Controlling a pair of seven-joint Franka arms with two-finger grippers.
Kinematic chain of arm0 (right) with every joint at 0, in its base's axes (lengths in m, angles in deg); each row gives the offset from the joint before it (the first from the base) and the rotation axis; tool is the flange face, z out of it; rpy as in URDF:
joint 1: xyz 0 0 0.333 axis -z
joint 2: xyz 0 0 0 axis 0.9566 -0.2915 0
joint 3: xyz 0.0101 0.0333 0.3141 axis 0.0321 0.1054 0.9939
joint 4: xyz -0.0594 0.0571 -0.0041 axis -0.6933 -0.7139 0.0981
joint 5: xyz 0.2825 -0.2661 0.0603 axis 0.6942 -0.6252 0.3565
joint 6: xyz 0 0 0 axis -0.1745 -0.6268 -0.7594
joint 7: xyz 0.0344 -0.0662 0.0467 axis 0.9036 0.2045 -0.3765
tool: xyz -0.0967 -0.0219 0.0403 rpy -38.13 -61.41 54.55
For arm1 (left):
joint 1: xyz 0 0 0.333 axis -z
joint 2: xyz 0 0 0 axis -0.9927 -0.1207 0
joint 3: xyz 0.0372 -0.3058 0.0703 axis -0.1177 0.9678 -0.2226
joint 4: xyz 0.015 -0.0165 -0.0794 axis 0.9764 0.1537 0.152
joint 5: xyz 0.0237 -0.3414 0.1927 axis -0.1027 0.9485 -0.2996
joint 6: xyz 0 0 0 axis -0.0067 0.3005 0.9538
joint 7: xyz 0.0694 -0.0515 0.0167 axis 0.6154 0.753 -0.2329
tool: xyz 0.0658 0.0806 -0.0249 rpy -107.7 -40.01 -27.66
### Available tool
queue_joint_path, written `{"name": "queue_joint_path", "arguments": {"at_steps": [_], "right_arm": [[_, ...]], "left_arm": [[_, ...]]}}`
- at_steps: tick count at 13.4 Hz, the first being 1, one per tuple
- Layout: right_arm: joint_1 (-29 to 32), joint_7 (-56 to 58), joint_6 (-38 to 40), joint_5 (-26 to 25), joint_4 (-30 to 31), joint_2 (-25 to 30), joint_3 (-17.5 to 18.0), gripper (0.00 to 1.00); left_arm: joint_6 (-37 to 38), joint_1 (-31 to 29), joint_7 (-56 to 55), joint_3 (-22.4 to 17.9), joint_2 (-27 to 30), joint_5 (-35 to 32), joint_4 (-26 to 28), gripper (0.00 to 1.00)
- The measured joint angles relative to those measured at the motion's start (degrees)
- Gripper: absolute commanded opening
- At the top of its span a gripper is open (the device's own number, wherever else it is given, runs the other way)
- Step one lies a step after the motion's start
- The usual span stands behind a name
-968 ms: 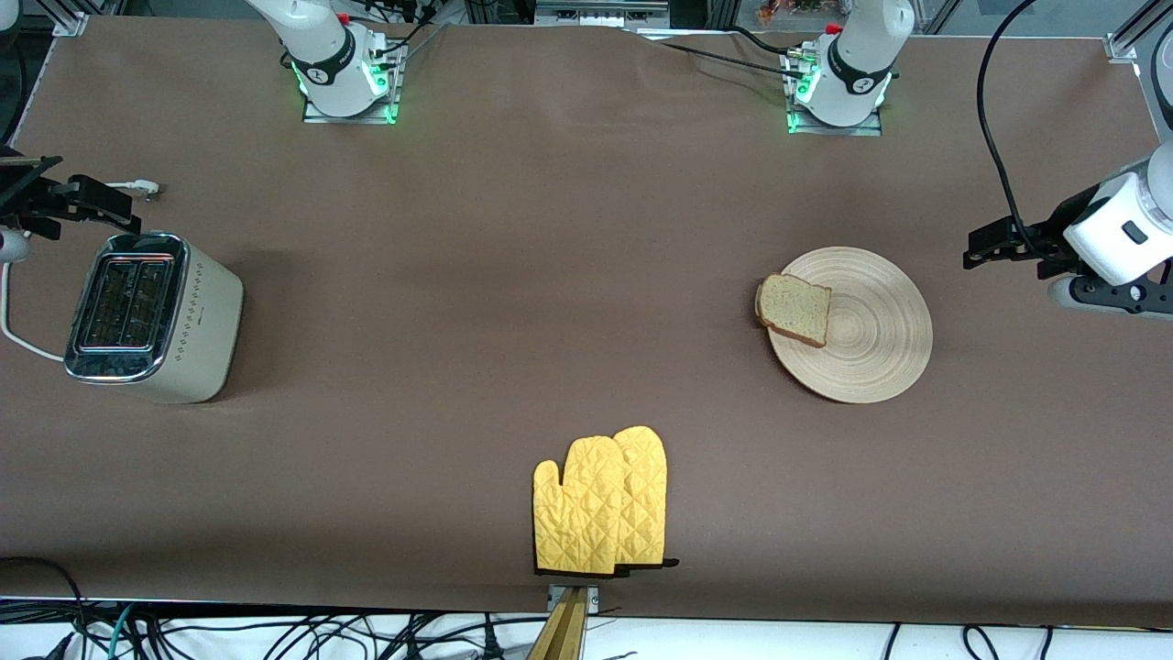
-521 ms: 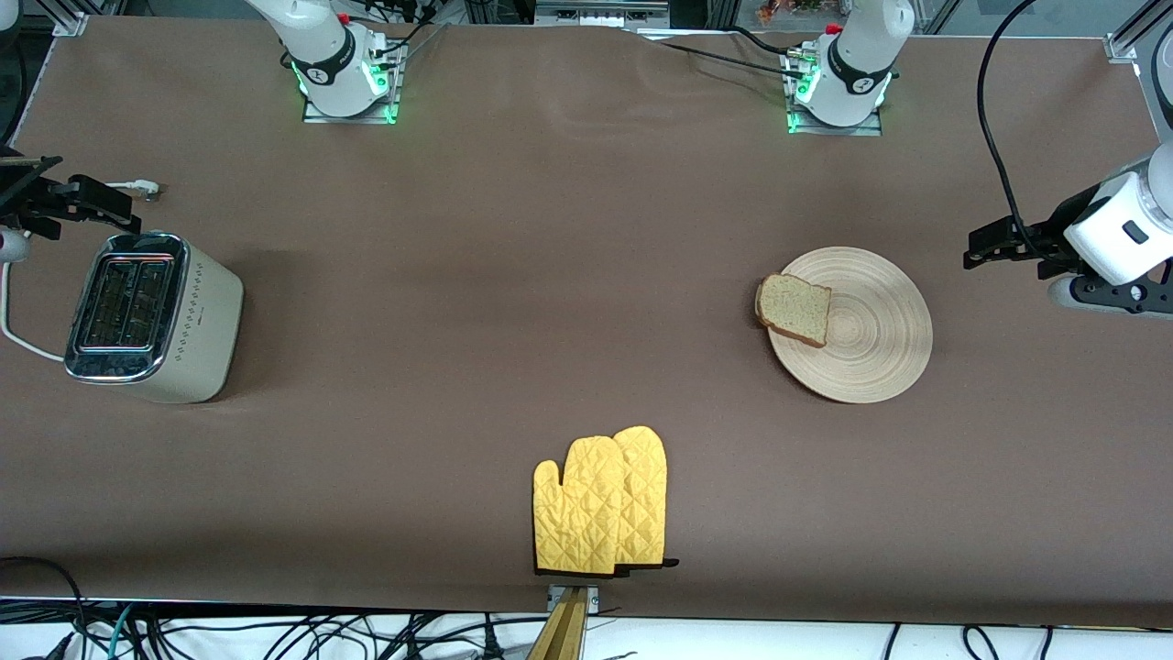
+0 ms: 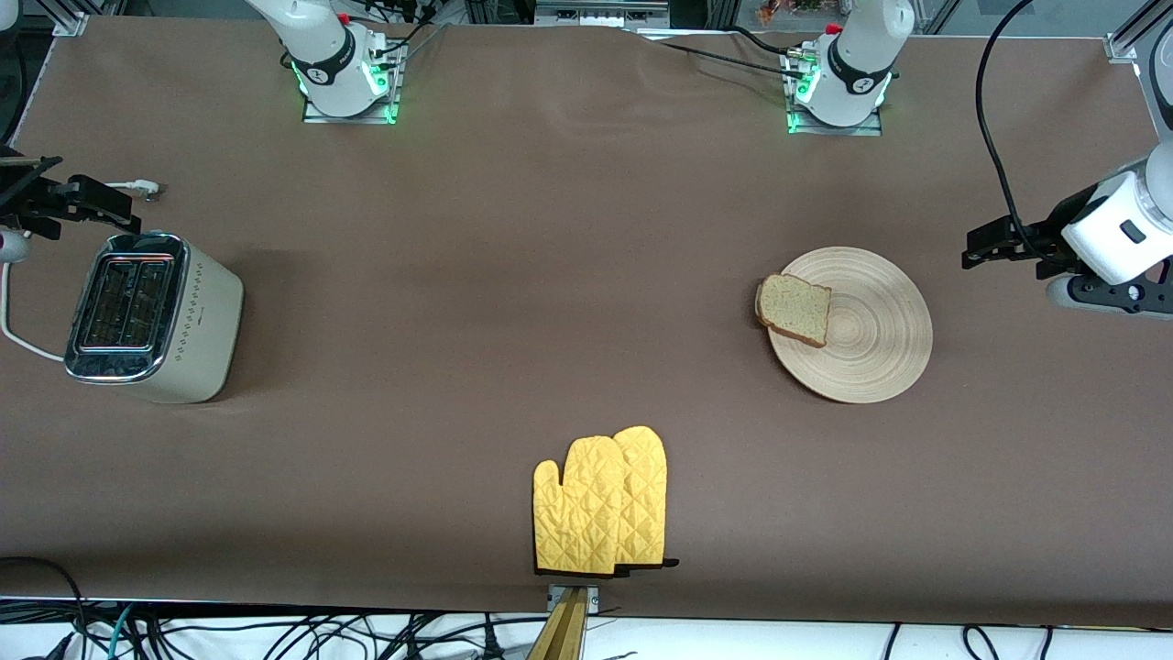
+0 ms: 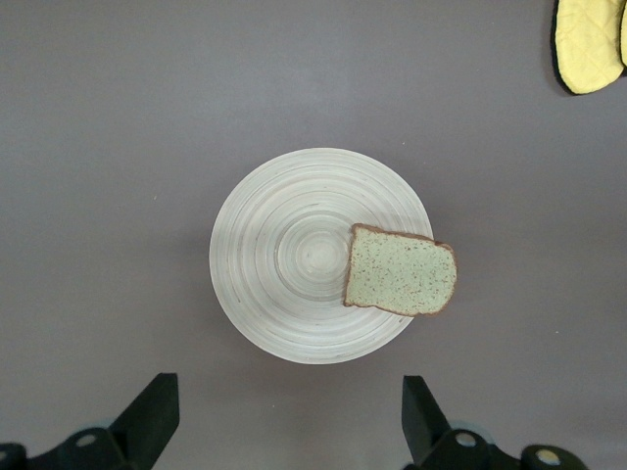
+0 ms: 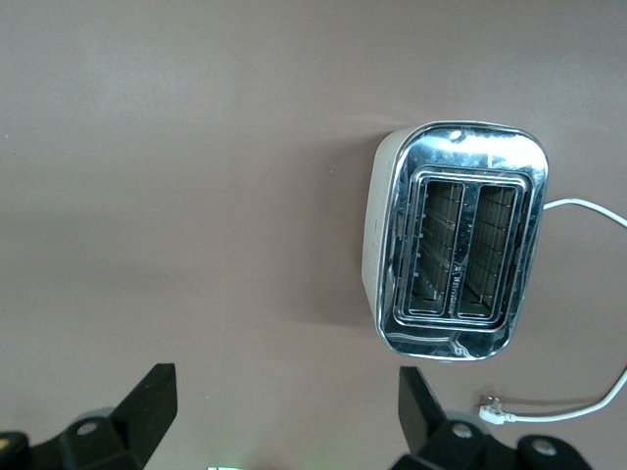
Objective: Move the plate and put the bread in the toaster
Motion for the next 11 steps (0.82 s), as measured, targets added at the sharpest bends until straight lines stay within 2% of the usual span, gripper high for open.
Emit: {"name": "queue_joint_path", "arguments": {"at_steps": [11], "right_arm": [[0.1, 0.0, 0.0, 0.0, 0.0, 0.0, 0.0, 1.00]], "left_arm": [[0.0, 0.1, 0.0, 0.9, 0.0, 0.0, -0.1, 1.00]]}}
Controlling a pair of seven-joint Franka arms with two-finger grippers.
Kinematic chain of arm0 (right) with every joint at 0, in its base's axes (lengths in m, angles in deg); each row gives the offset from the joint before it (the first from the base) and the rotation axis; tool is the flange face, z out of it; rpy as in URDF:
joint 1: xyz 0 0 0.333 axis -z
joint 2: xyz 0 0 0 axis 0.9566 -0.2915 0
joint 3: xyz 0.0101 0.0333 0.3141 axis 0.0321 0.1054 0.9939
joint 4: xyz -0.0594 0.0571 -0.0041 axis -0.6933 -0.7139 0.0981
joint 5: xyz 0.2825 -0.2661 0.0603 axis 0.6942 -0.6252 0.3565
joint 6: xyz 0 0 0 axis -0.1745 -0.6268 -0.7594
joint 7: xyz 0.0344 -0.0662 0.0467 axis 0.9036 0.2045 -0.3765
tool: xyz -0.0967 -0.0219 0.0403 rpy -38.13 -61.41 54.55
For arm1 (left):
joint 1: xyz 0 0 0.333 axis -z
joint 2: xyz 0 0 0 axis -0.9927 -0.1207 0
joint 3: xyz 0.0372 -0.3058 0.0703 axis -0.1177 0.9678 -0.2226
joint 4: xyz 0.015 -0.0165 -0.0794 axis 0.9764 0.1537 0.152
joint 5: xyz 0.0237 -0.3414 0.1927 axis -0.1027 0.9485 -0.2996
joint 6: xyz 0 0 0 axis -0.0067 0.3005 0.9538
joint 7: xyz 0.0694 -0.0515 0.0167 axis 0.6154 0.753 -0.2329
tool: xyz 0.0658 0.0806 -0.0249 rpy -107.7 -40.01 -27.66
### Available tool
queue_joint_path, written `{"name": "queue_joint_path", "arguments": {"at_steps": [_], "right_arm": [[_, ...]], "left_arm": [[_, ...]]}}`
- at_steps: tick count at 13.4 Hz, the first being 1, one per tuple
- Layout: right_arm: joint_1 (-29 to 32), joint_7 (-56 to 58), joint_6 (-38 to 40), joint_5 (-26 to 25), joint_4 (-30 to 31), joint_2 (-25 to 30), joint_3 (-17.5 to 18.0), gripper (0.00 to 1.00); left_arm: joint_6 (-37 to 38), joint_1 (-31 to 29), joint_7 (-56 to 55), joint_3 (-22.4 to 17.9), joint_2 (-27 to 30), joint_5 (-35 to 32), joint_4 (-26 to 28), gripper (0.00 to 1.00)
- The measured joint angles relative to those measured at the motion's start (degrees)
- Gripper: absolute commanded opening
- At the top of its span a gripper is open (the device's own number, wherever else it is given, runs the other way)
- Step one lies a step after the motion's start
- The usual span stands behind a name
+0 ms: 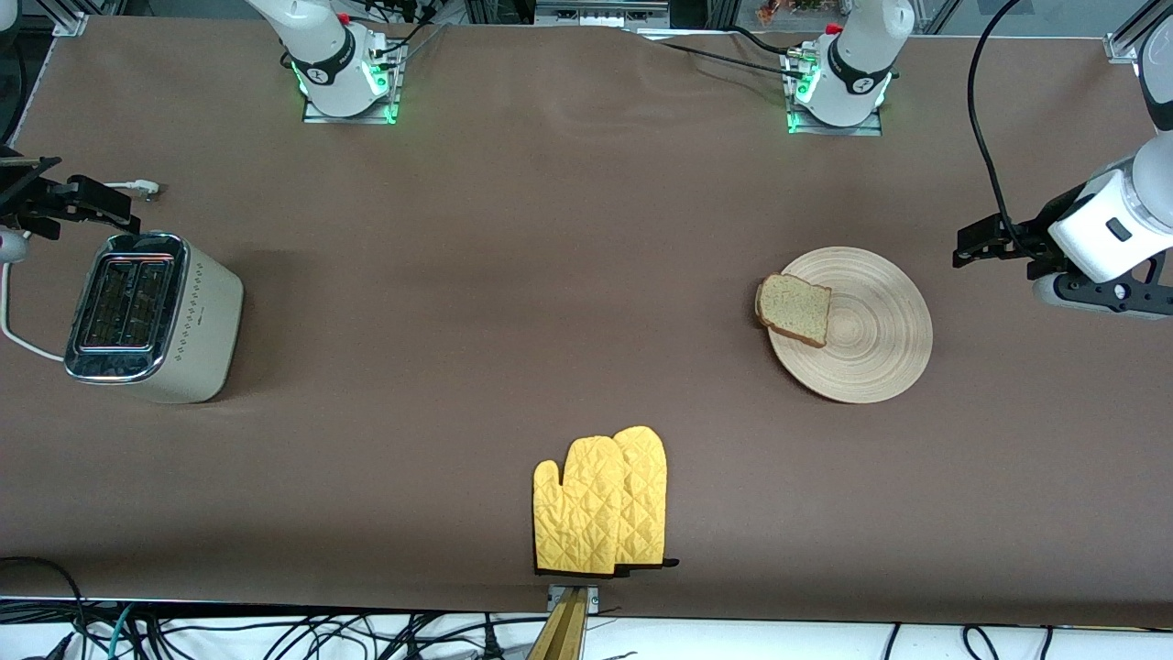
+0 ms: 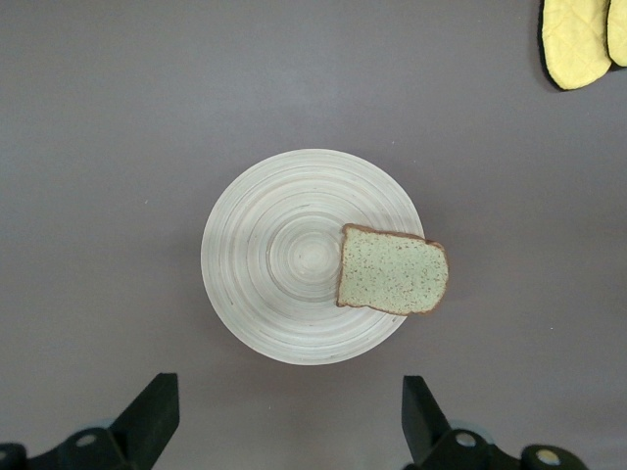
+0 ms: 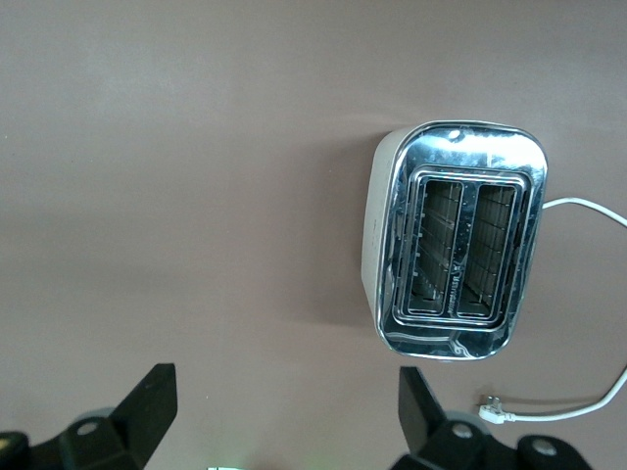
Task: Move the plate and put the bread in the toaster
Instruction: 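Lower the left gripper to the wooden plate's rim and grasp it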
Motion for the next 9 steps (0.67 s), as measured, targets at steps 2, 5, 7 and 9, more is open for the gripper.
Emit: {"name": "queue_joint_path", "arguments": {"at_steps": [2, 5, 7, 9], "right_arm": [[0.0, 0.0, 0.0, 0.0, 0.0, 0.0, 0.0, 1.00], [0.0, 0.0, 0.0, 0.0, 0.0, 0.0, 0.0, 1.00], [0.0, 0.0, 0.0, 0.0, 0.0, 0.0, 0.0, 1.00], [0.0, 0.0, 0.0, 0.0, 0.0, 0.0, 0.0, 1.00]], "left_arm": [[0.0, 0.0, 0.0, 0.5, 0.0, 0.0, 0.0, 1.00], [0.0, 0.4, 0.0, 0.7, 0.0, 0.0, 0.0, 1.00], [0.0, 0.5, 0.0, 0.7, 0.0, 0.0, 0.0, 1.00], [0.1, 0.1, 0.1, 0.4, -0.3, 2.0, 0.0, 1.00]]}}
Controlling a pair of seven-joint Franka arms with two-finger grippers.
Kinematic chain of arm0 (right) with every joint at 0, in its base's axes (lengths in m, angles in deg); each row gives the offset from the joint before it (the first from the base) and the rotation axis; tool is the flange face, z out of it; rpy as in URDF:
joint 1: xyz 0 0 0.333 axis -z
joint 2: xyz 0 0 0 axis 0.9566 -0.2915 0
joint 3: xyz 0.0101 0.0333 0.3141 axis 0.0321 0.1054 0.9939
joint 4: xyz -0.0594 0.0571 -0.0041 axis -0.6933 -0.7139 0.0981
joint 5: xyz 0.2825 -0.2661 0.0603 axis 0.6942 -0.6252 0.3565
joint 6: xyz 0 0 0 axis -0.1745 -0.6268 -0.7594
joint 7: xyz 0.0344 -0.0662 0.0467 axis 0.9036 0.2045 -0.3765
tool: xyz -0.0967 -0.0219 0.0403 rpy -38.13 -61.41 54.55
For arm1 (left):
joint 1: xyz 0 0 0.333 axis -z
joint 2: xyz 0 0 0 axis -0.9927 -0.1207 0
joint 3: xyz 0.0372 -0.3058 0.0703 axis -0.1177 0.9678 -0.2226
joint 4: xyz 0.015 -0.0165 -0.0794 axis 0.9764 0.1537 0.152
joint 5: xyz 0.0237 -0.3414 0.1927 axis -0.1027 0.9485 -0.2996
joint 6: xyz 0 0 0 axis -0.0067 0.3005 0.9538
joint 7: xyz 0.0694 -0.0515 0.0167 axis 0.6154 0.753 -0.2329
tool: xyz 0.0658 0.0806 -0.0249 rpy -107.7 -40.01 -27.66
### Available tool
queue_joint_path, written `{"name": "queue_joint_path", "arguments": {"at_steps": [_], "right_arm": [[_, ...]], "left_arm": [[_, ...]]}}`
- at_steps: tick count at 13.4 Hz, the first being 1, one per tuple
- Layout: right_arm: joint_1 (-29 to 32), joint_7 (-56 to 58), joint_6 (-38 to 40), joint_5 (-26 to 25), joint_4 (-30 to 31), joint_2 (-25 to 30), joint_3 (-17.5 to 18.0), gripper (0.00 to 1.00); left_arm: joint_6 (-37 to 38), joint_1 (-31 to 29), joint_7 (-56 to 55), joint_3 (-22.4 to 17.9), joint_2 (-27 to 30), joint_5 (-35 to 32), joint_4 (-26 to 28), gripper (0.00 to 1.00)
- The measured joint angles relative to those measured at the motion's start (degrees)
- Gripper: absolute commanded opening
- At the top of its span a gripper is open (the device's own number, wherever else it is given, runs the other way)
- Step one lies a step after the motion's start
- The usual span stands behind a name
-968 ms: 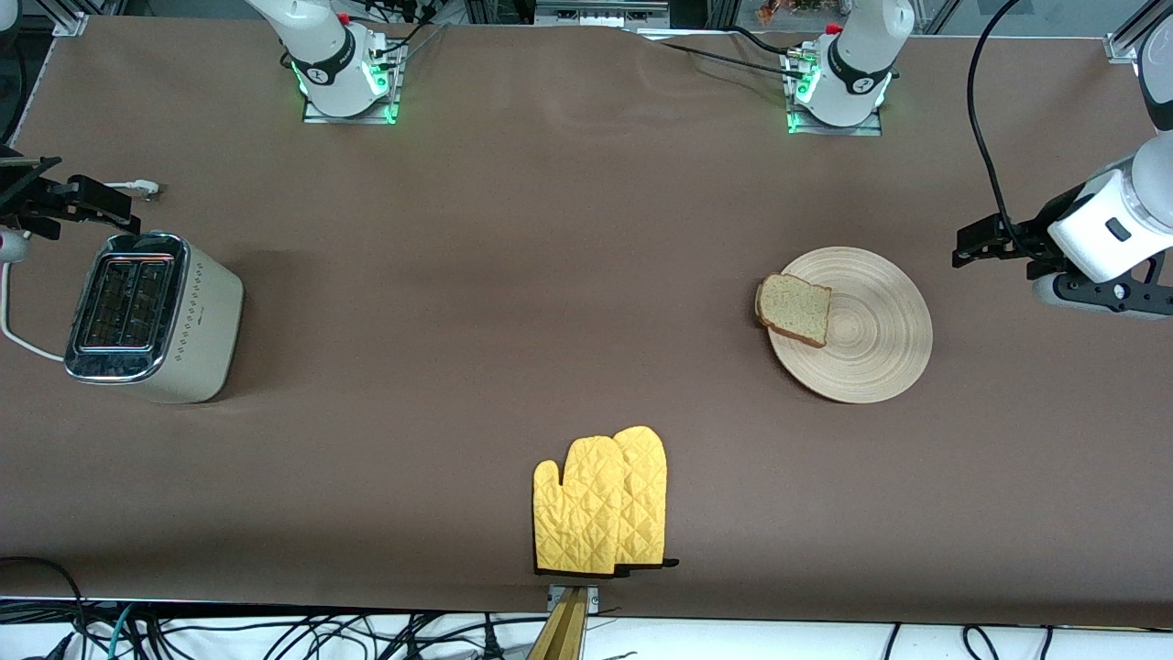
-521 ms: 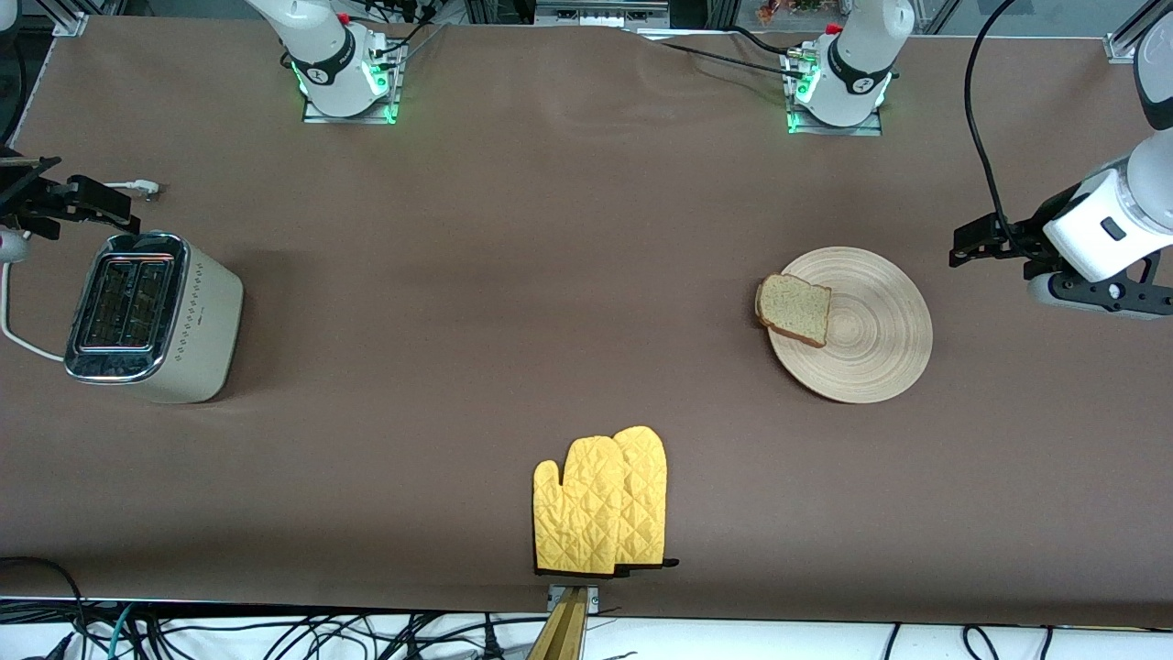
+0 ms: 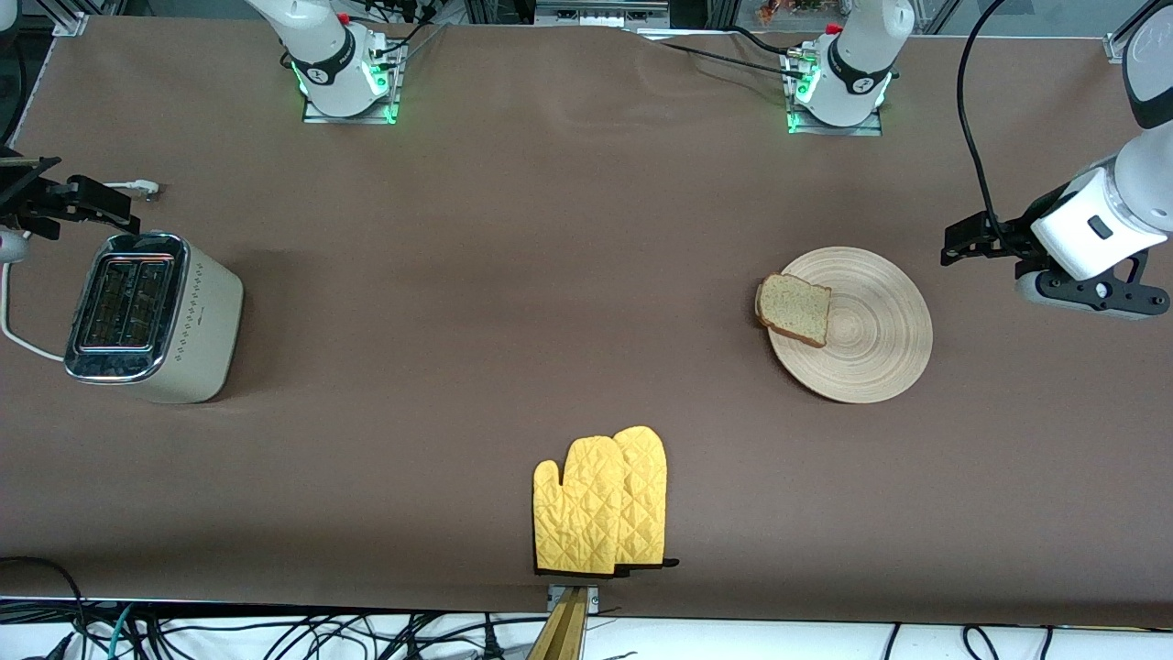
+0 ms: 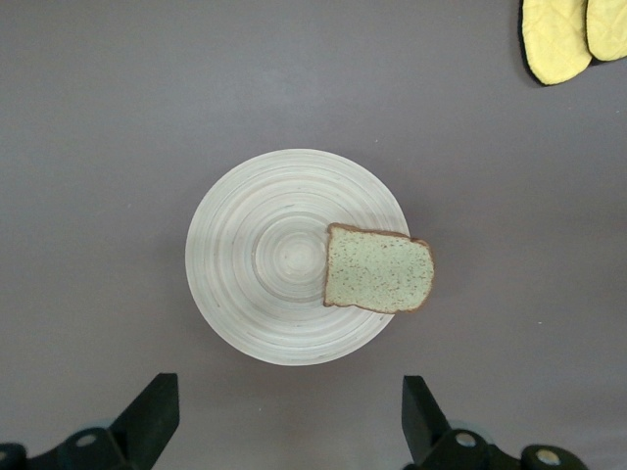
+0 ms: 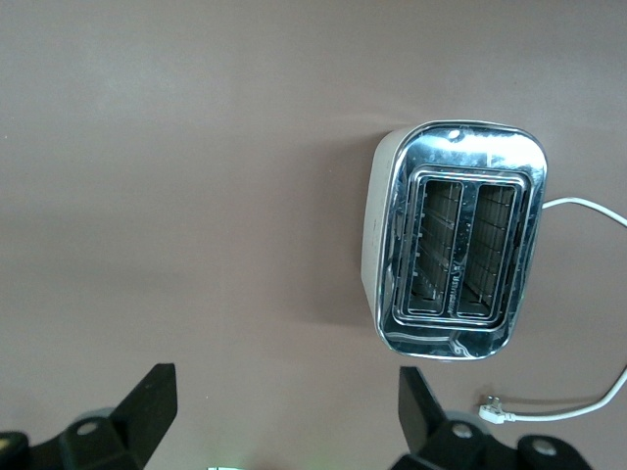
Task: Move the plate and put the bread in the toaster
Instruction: 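Lower the left gripper to the wooden plate's rim and grasp it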
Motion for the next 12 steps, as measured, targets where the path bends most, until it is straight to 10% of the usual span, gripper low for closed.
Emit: {"name": "queue_joint_path", "arguments": {"at_steps": [12], "right_arm": [[0.1, 0.0, 0.0, 0.0, 0.0, 0.0, 0.0, 1.00]], "left_arm": [[-0.1, -19.7, 27.3, -0.8, -19.0, 18.5, 0.2, 1.00]]}}
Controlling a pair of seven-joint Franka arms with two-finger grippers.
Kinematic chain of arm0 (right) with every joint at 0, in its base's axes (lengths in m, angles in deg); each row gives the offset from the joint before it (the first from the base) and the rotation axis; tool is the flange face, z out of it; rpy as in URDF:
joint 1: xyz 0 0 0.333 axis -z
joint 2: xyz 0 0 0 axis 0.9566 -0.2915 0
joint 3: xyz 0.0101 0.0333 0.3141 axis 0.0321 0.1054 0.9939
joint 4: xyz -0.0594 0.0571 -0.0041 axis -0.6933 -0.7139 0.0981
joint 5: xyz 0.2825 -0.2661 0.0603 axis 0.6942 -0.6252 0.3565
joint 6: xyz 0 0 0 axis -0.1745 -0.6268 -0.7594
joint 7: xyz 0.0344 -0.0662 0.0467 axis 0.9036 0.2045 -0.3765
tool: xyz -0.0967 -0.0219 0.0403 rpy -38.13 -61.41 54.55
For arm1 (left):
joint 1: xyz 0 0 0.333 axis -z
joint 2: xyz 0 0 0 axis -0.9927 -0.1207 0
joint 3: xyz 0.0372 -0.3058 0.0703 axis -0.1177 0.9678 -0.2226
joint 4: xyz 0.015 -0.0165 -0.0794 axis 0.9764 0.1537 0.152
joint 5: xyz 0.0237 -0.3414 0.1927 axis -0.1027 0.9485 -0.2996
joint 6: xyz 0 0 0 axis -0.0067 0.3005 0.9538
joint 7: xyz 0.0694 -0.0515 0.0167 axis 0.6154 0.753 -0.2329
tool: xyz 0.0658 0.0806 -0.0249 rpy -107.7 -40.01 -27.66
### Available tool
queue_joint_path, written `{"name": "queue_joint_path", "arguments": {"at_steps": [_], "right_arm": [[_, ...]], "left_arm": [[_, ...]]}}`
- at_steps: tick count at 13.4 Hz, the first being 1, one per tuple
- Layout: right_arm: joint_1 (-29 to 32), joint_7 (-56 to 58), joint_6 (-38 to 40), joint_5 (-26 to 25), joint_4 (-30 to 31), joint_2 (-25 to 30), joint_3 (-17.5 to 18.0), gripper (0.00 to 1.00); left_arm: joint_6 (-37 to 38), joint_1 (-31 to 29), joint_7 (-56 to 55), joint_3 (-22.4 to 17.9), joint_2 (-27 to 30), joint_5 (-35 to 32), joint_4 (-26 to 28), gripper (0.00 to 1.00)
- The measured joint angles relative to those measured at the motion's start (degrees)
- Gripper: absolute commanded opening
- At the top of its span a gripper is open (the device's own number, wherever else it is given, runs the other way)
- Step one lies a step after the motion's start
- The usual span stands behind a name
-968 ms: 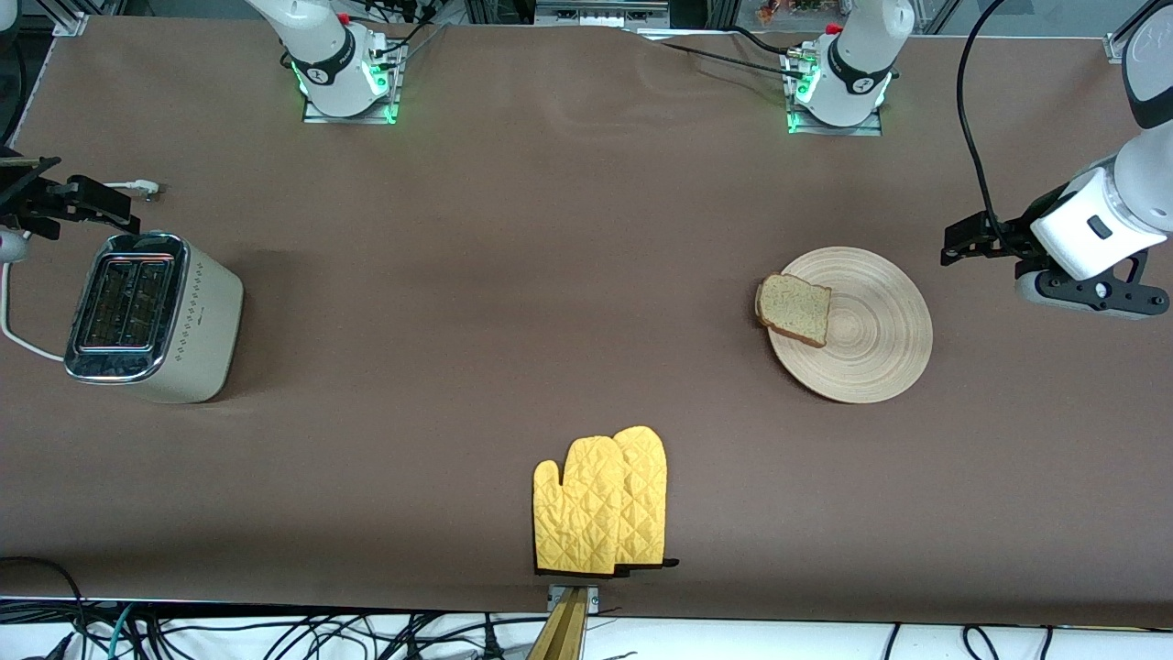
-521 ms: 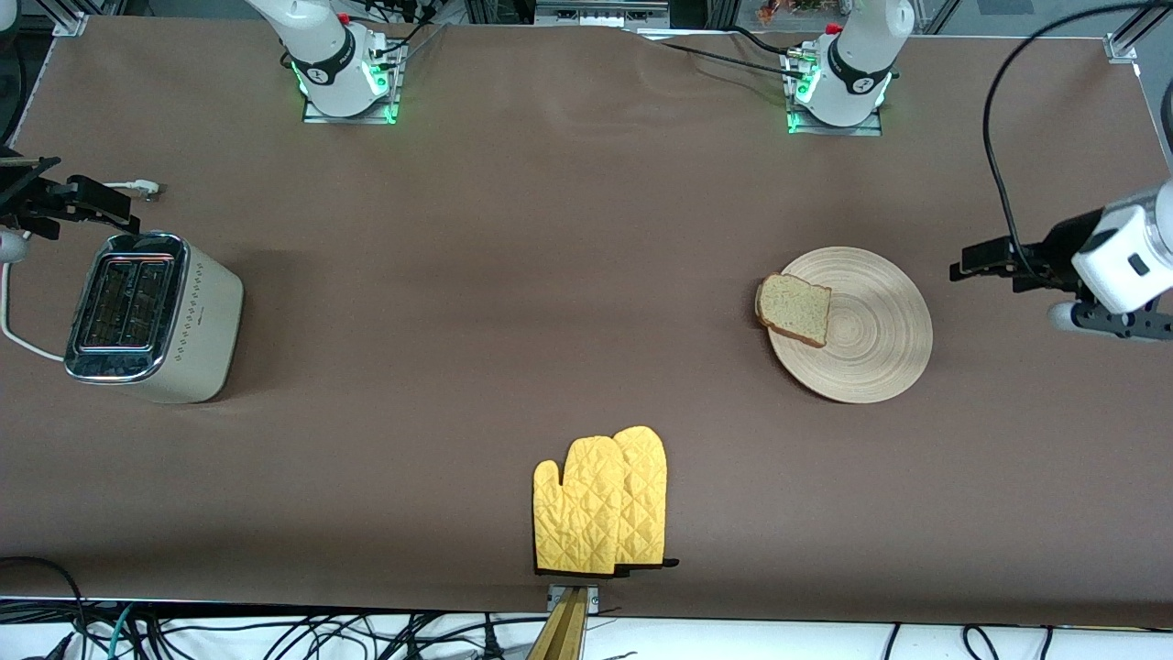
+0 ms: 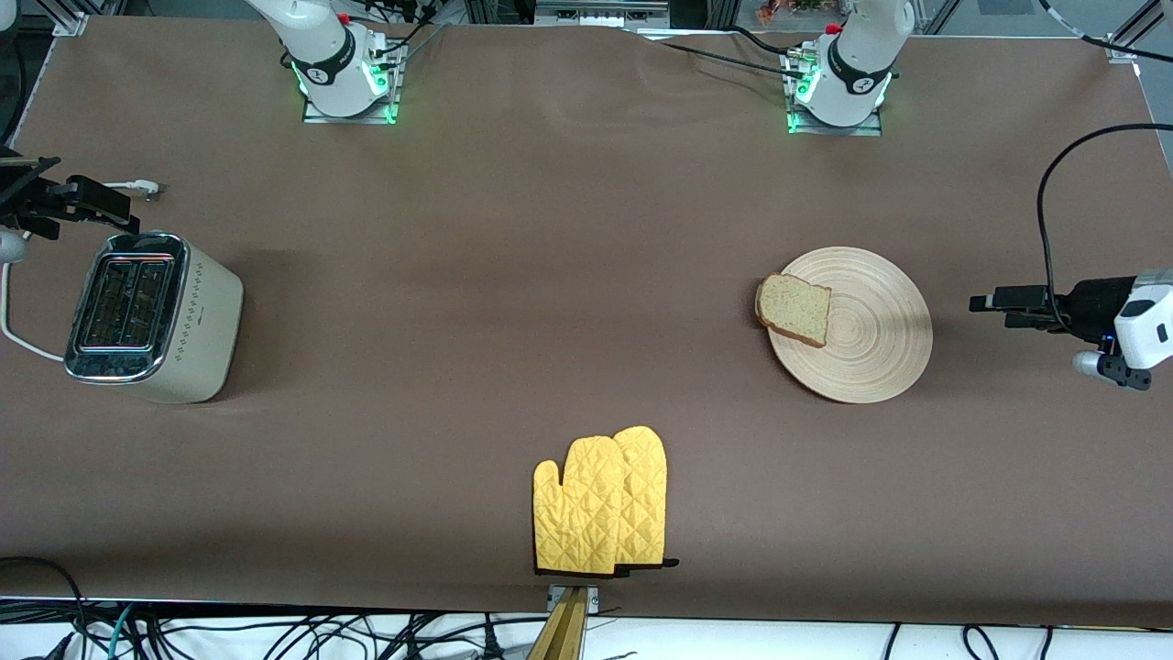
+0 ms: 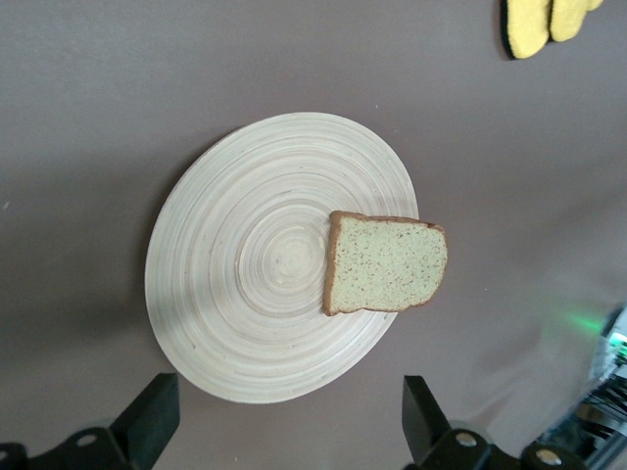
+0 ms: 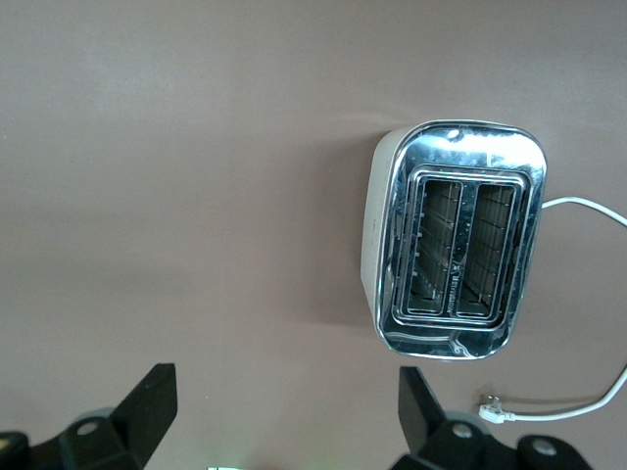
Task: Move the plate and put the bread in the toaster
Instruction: 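Lower the left gripper to the wooden plate's rim and grasp it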
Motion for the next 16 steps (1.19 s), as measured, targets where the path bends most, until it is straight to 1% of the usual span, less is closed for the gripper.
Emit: {"name": "queue_joint_path", "arguments": {"at_steps": [3, 6, 8, 10, 11, 12, 13, 14, 16], "right_arm": [[0.0, 0.0, 0.0, 0.0, 0.0, 0.0, 0.0, 1.00], [0.0, 0.0, 0.0, 0.0, 0.0, 0.0, 0.0, 1.00], [0.0, -0.1, 0.0, 0.0, 0.0, 0.0, 0.0, 1.00], [0.1, -0.1, 0.0, 0.0, 0.0, 0.0, 0.0, 1.00], [0.1, -0.1, 0.0, 0.0, 0.0, 0.0, 0.0, 1.00], [0.1, -0.1, 0.0, 0.0, 0.0, 0.0, 0.0, 1.00], [0.1, -0.1, 0.0, 0.0, 0.0, 0.0, 0.0, 1.00], [0.1, -0.1, 0.0, 0.0, 0.0, 0.0, 0.0, 1.00], [0.1, -0.1, 0.0, 0.0, 0.0, 0.0, 0.0, 1.00]], "left_arm": [[-0.5, -2.9, 7.6, 0.0, -6.8, 2.1, 0.0, 1.00], [-5.7, -5.8, 17.0, 0.0, -13.1, 4.2, 0.0, 1.00], [-6.5, -6.8, 21.4, 0.1, -15.0, 5.6, -0.1, 1.00], [-6.5, -7.2, 23.3, 0.1, -15.6, 6.0, -0.1, 1.00], [-6.5, -7.6, 23.9, 0.1, -16.3, 7.3, -0.1, 1.00], [-6.5, -7.9, 25.0, 0.1, -17.4, 8.7, 0.0, 0.94], [-6.5, -8.0, 26.0, 0.2, -18.6, 9.7, 0.0, 0.84], [-6.5, -8.1, 26.7, 0.2, -19.8, 10.7, 0.1, 0.61], [-6.4, -8.1, 26.8, 0.4, -21.5, 11.9, 0.3, 0.20]]}}
